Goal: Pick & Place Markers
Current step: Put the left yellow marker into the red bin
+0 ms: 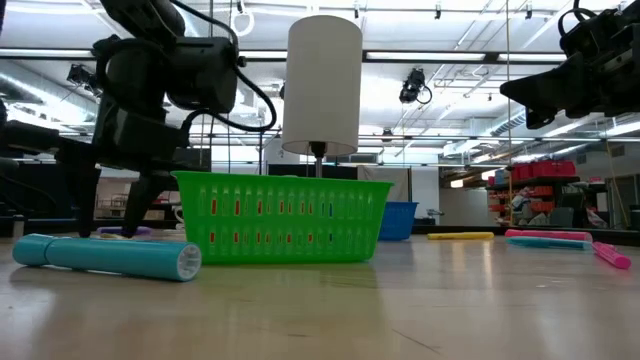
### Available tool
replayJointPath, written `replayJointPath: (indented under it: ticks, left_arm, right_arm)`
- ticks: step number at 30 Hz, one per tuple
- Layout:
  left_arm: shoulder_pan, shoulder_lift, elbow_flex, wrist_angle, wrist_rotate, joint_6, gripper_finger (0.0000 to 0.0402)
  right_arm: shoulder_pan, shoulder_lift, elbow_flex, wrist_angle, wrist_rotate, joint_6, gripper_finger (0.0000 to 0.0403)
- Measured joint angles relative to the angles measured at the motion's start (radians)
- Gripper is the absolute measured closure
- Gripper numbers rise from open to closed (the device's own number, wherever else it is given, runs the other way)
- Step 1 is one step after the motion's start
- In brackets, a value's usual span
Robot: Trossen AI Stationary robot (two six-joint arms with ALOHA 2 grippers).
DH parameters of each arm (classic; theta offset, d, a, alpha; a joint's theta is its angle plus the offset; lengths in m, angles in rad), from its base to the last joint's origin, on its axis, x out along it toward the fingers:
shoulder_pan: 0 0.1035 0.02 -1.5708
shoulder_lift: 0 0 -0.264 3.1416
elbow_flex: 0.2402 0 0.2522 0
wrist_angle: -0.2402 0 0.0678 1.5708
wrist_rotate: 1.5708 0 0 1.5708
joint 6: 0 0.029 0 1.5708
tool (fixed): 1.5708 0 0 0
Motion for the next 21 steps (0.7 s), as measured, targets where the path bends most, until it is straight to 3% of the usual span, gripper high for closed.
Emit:
replayJointPath:
  ticks: [9,21]
  left_arm:
    - [0.000,0.001,0.000,0.007,0.000,-0.001,0.0247]
    - [0.001,0.002,0.001,0.018,0.007,-0.015,0.0375]
  right_arm:
    - [0.000,0.000,0.000,0.000,0.000,0.000,0.0382]
    - [0.000,0.000,0.000,0.000,0.000,0.000,0.0382]
